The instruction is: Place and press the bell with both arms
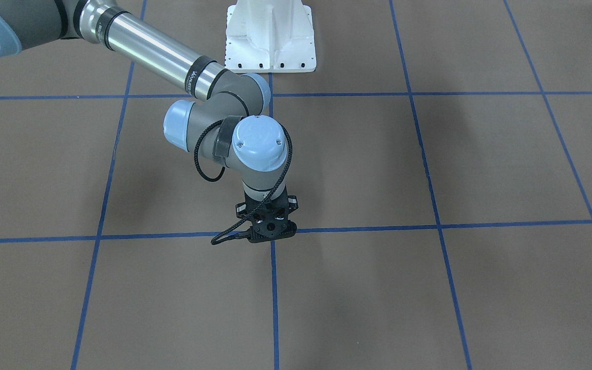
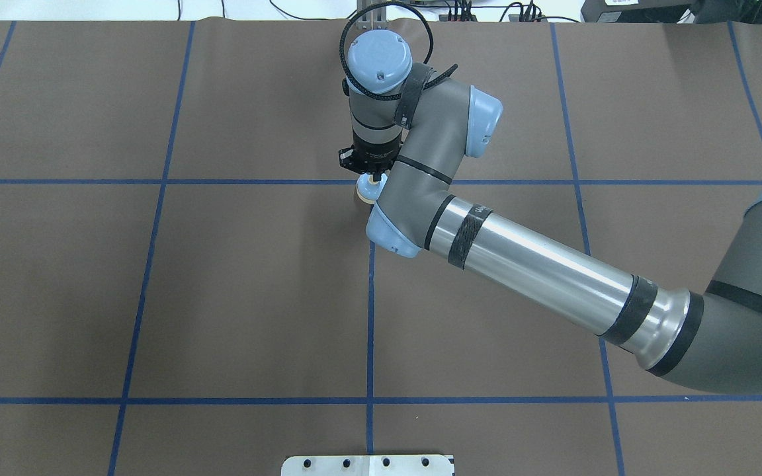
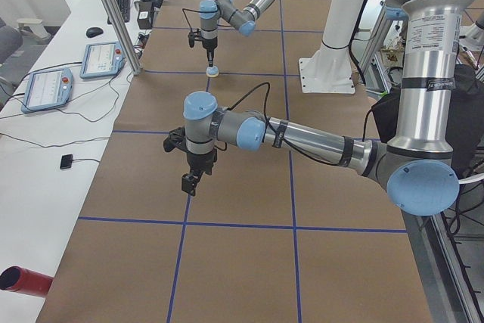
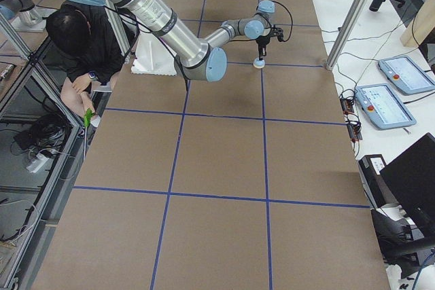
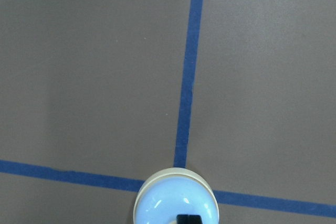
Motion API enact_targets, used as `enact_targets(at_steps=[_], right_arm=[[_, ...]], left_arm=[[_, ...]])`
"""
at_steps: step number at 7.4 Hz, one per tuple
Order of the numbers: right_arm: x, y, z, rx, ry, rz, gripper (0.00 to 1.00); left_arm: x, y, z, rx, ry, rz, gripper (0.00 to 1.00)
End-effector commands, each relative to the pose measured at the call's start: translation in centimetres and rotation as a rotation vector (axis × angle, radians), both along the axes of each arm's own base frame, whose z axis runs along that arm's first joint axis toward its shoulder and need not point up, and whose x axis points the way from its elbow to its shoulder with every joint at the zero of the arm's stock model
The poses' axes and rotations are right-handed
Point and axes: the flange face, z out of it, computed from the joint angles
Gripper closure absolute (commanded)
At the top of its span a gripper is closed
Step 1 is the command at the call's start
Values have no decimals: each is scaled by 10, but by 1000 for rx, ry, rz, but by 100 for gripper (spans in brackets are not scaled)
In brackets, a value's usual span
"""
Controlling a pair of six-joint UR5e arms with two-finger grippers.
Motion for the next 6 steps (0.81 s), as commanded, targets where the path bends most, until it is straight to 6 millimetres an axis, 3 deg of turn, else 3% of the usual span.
enact_targets(at_steps=[1,2,3,5,6], right_arm=[[-3,2,1,2,-2,-3,100],[-1,1,-3,6,-8,-1,100],[6,-5,-22,9,-28,22,100],[41,-15,-62,21,-82,43,100],[70,-9,-73,-21,-62,47,74]], left_arm=[[-3,0,0,0,-1,-6,0],[-3,0,0,0,1,-5,0],[-6,0,0,-2,1,-12,0],[-11,0,-1,0,7,-19,0],[-19,0,-1,-1,8,-34,0]])
